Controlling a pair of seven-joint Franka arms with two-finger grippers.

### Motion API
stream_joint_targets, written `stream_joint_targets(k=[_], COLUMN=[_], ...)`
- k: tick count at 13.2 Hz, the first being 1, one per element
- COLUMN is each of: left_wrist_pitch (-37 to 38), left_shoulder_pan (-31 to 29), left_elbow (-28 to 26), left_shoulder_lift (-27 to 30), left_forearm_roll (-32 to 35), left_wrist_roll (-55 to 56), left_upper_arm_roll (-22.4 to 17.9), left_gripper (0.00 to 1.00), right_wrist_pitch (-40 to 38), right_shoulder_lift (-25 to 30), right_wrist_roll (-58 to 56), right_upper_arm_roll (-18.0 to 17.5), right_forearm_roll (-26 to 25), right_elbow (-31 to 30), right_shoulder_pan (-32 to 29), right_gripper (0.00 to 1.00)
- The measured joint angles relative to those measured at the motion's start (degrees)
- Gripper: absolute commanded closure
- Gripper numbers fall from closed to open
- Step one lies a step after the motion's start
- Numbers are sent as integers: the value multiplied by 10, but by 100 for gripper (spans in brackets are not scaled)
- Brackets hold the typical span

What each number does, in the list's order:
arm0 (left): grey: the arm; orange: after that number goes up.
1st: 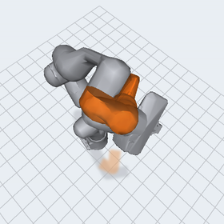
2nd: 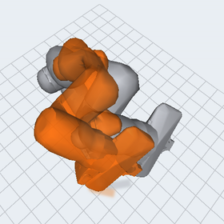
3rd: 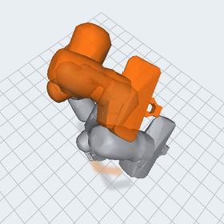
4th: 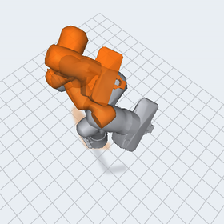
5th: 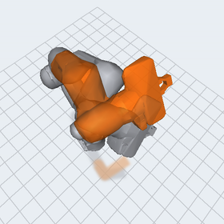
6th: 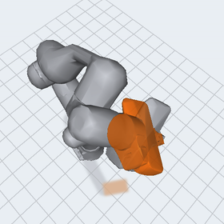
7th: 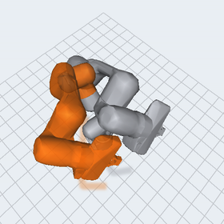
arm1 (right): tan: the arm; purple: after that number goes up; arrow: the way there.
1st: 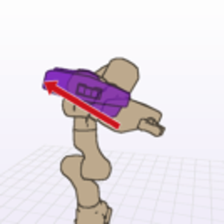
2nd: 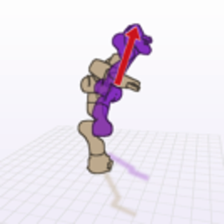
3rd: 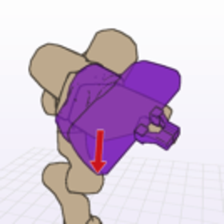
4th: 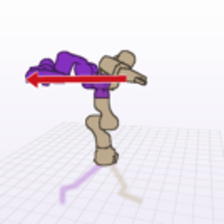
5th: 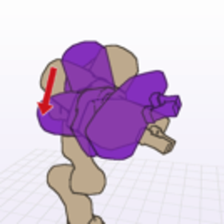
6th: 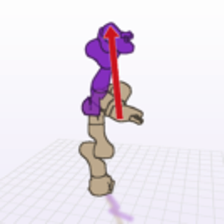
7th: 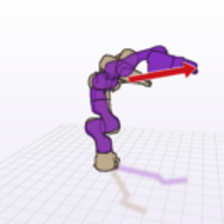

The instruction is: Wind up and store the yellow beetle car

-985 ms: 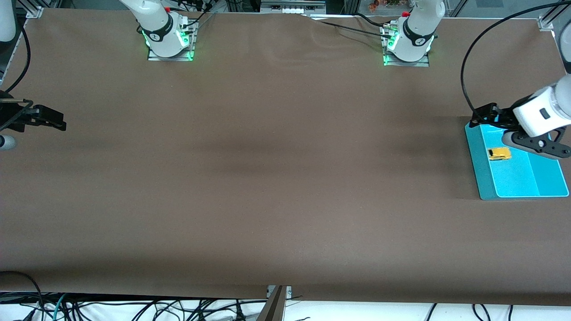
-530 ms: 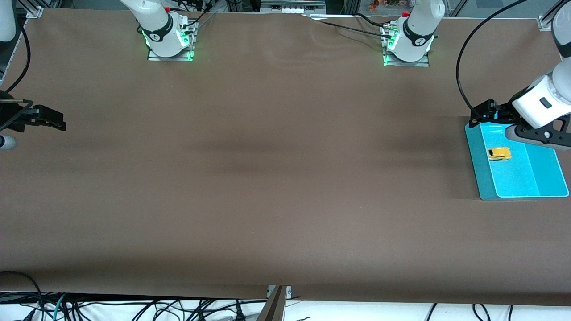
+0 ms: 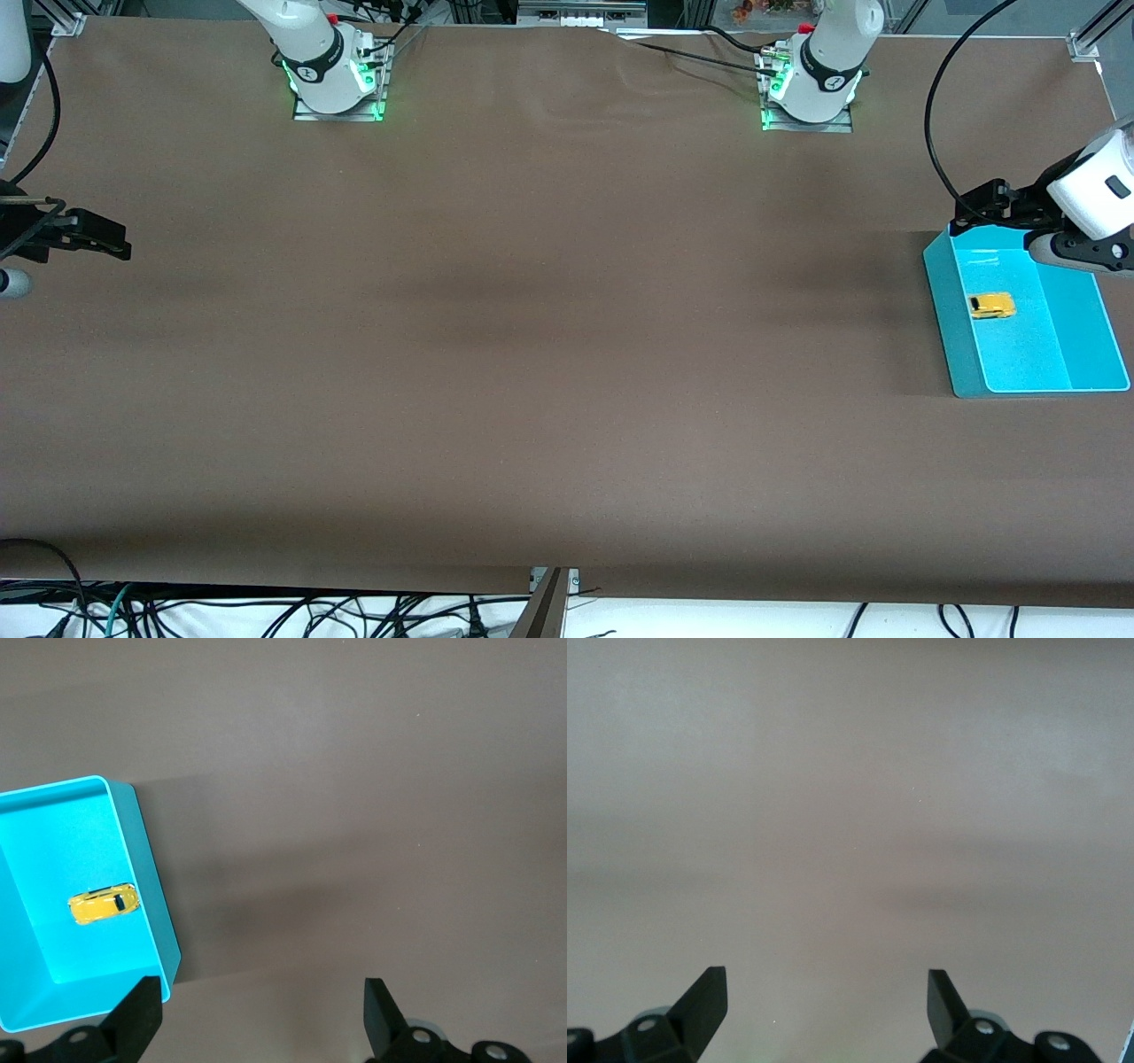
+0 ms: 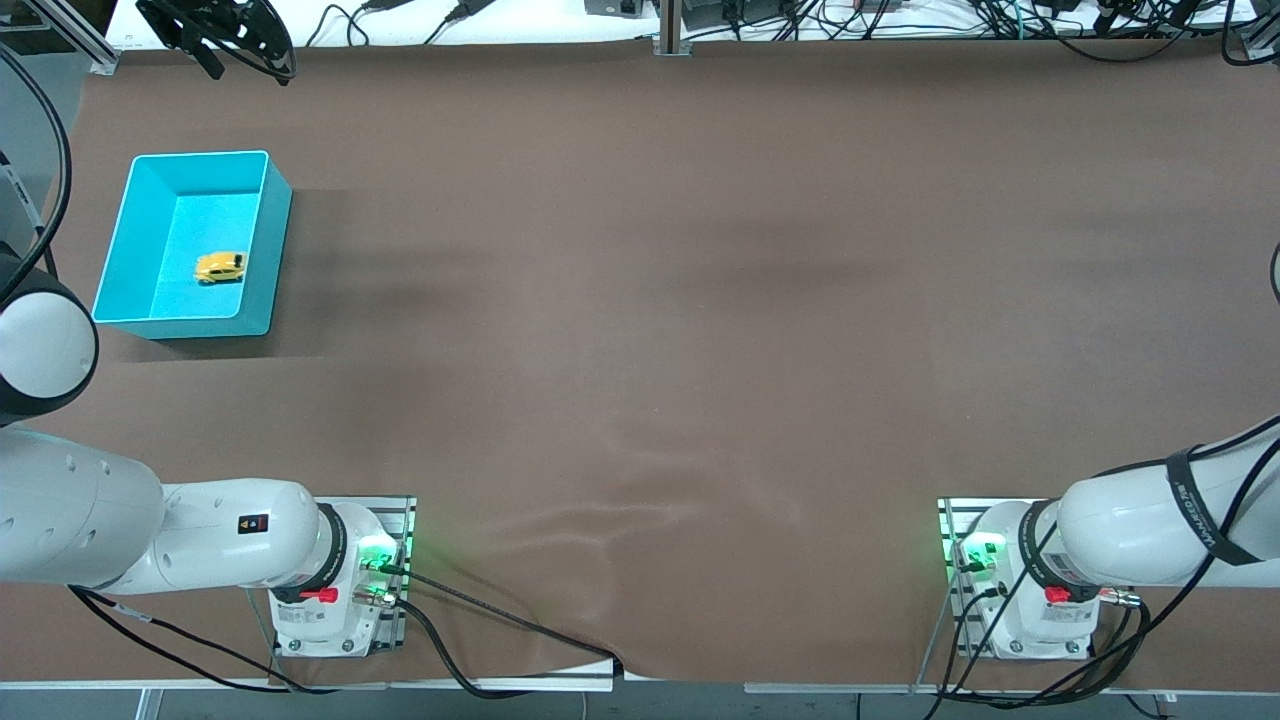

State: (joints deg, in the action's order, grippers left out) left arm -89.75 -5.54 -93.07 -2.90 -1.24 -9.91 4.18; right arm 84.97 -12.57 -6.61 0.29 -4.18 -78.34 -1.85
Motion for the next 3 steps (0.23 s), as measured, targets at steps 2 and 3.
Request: stream_joint_targets(k=[2, 3], left_wrist_pitch=[-6, -7], left_shoulder_pan=[0, 0], left_elbow=[0, 0], left_shoulder_lift=[0, 0], left_forearm_roll=[0, 0], left_wrist_roll=[3, 4], left_upper_arm_roll=[0, 0], left_gripper=[0, 0], right_wrist_pitch=[0, 0], right_shoulder_lift=[0, 0], right_wrist_roll=[0, 0], right_upper_arm_roll=[0, 0], right_forearm_roll=[0, 0], right_elbow=[0, 0], right_shoulder_pan=[0, 0], right_gripper=[0, 0])
